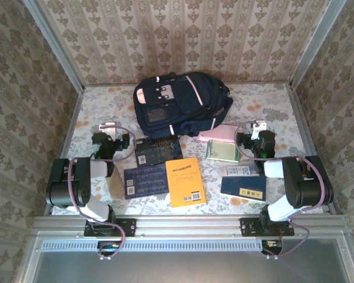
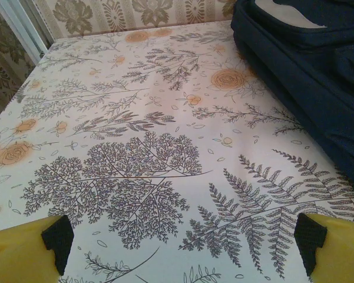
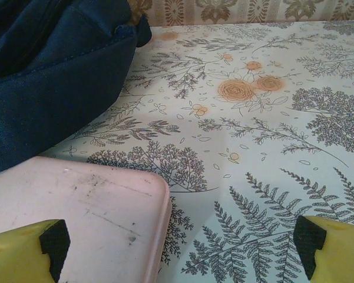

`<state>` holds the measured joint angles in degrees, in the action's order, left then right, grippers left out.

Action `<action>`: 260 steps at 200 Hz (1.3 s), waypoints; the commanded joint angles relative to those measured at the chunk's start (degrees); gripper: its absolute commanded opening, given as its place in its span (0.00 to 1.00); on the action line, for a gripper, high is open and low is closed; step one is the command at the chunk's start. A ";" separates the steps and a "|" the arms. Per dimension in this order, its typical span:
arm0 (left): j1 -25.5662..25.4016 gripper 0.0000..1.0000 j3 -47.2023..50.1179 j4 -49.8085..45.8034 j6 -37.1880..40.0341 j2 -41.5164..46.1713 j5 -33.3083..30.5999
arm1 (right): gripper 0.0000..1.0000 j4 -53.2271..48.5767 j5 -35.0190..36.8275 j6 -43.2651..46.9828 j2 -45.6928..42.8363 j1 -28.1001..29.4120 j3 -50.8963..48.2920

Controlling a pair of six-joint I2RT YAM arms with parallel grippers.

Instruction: Pack books, pencil case, and school supplies into a backpack

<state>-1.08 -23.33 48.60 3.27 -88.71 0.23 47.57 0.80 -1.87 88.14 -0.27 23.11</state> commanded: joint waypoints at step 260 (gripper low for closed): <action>-14.80 1.00 -9.16 -23.67 11.76 33.34 -5.54 | 1.00 -26.40 14.24 1.28 -27.42 15.55 11.36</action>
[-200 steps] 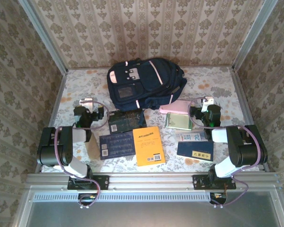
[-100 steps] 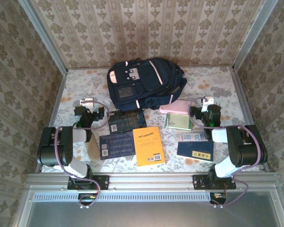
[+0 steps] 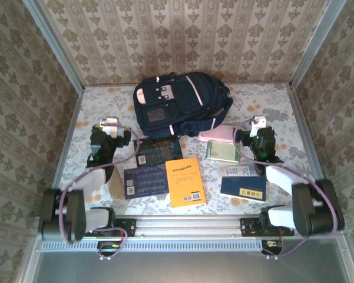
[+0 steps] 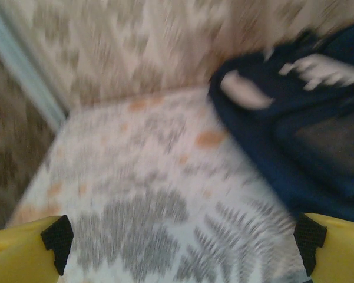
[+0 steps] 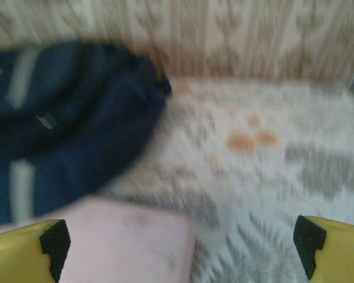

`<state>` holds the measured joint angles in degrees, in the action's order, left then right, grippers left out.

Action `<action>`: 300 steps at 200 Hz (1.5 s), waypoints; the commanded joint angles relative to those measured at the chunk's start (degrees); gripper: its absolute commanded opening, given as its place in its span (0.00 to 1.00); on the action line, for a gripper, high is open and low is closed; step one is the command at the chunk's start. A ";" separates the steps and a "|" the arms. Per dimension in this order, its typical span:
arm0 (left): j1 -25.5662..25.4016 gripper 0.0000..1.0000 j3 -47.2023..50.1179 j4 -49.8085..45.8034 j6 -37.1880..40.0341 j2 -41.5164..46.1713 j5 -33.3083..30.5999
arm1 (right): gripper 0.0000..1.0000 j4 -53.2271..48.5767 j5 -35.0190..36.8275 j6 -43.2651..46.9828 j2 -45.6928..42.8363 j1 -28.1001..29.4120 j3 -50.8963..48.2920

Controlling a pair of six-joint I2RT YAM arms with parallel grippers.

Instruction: Pack books, pencil case, and school supplies into a backpack

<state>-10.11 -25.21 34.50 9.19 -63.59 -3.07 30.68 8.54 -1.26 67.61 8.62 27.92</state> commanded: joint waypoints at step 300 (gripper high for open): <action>-16.43 1.00 -30.44 -73.09 -33.71 14.29 0.86 | 0.55 -51.95 -33.71 -45.14 57.90 -7.57 71.25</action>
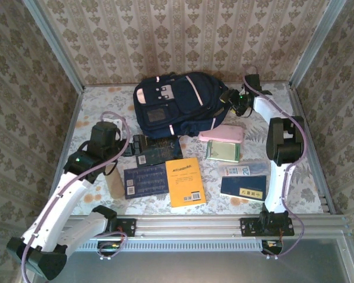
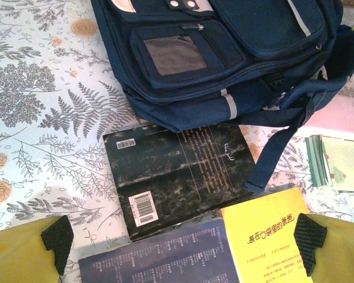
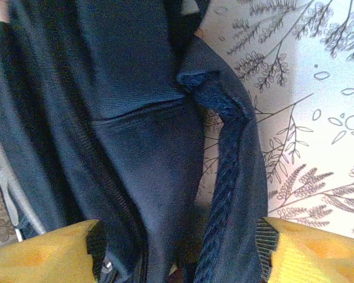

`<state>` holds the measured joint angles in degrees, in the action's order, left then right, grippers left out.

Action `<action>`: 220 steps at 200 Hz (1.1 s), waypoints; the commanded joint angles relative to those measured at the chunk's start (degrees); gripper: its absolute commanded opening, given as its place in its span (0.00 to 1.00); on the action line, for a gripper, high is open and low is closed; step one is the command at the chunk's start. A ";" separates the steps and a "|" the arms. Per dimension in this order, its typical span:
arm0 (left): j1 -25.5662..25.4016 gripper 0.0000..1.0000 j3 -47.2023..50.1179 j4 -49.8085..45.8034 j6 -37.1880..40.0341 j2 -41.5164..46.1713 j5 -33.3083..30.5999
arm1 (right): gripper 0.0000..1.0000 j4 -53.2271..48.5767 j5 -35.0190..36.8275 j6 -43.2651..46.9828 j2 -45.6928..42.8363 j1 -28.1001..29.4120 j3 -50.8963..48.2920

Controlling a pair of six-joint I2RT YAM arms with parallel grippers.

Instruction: Pack books, pencil case, and school supplies into a backpack

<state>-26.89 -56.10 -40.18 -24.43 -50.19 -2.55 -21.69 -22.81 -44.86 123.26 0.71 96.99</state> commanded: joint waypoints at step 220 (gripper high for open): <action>4.12 1.00 1.37 1.56 -1.42 5.11 -2.83 | 0.08 -2.30 14.36 1.11 -35.86 32.66 -16.99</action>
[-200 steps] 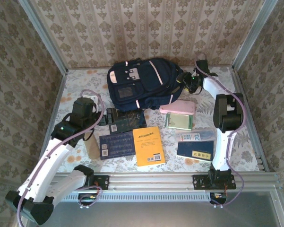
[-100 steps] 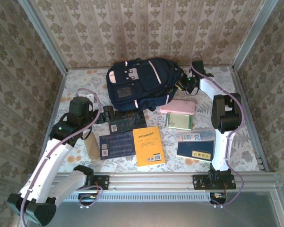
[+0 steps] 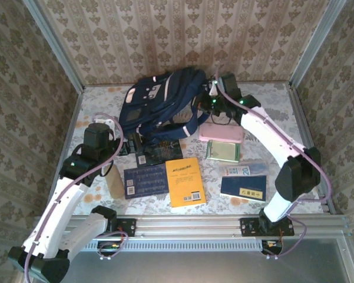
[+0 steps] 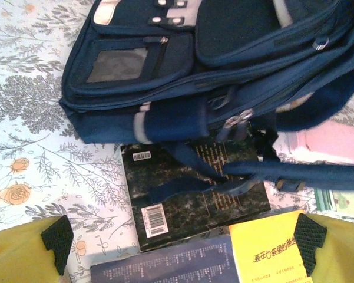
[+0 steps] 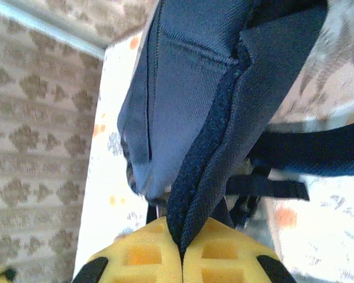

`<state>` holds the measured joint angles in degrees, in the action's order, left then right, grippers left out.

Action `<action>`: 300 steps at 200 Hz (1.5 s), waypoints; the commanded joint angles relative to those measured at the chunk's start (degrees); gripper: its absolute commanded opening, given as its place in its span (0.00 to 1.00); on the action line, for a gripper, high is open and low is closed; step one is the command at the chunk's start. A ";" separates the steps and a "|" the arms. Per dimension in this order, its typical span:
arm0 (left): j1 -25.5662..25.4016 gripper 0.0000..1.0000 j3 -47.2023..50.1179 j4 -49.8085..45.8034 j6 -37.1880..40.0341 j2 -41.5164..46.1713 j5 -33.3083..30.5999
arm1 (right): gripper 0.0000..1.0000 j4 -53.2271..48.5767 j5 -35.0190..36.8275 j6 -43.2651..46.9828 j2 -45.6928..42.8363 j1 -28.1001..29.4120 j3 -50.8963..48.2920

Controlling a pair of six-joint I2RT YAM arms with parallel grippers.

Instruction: Pack books, pencil case, and school supplies into a backpack

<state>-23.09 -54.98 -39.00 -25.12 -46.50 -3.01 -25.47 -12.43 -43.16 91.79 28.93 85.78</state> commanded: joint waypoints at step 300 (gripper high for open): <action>0.24 1.00 0.75 0.63 1.04 1.05 -1.47 | 0.61 -15.46 20.54 -6.95 14.10 1.84 8.82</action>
<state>-23.11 -54.70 -38.96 -24.84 -45.78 -3.84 -36.47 5.82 -50.11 102.52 31.73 88.68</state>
